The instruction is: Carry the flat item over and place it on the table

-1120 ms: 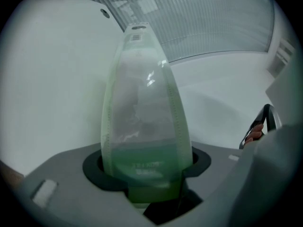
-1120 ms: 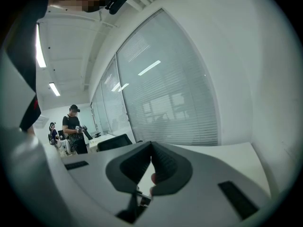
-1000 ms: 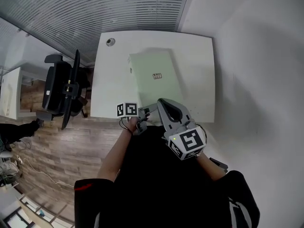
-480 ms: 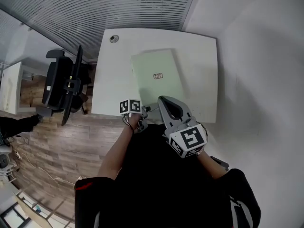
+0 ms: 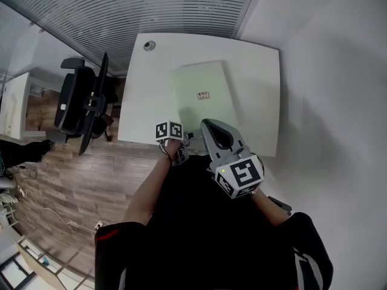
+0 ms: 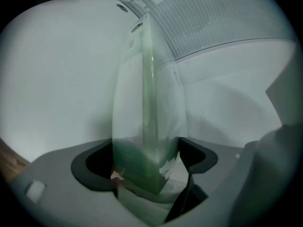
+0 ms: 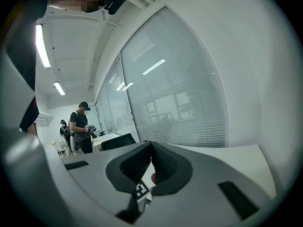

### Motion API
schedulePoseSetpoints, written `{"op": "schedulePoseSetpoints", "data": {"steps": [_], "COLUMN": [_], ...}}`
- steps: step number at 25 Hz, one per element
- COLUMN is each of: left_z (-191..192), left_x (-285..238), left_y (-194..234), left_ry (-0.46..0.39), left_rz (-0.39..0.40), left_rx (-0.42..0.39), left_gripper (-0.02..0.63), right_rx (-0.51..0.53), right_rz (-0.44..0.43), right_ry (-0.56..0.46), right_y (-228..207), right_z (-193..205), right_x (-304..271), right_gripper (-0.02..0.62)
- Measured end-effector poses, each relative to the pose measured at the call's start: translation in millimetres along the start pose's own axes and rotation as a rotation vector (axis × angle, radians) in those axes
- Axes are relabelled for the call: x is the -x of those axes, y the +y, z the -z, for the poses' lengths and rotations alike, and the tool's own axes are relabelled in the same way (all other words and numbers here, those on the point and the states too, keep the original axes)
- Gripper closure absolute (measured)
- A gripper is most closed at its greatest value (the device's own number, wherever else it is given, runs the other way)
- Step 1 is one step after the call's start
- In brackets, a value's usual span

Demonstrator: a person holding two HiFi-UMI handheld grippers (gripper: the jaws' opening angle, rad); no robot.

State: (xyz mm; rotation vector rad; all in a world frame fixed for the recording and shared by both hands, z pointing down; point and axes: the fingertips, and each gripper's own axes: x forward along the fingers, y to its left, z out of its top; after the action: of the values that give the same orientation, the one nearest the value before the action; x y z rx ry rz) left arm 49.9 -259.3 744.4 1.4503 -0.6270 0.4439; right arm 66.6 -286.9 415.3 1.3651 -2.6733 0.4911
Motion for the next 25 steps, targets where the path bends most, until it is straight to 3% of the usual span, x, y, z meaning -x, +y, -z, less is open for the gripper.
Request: {"op": "schedulePoseSetpoints", "data": {"steps": [8,13,16,25], "left_z": [-1.3,-1.4,-2.1,-15.0], "left_x": [-1.5,0.7,0.1,7.6], "left_y": [0.4,10.0,10.7,1.7], "left_ry": [-0.011,-0.019,-0.02,-0.046], "left_rz": [-0.038,-0.159,-0.186,-0.359], "left_rx": [-0.001,-0.028,-0.043,-0.293], "left_gripper": [0.192,0.19,0.192,0.19], "right_rx": [0.021,0.028,0.026,0.001], "right_rz": [-0.016,-0.018,-0.015,0.014], "right_ry": [0.017,0.023,0.022,-0.004], "right_y": [3.0,1.0,-1.3,-7.8], "right_z": [2.4,1.3,1.0,-0.7], "right_x": [-3.9,-2.0,0.4,10.7], "right_gripper": [0.594,0.594,0.594,0.594]}}
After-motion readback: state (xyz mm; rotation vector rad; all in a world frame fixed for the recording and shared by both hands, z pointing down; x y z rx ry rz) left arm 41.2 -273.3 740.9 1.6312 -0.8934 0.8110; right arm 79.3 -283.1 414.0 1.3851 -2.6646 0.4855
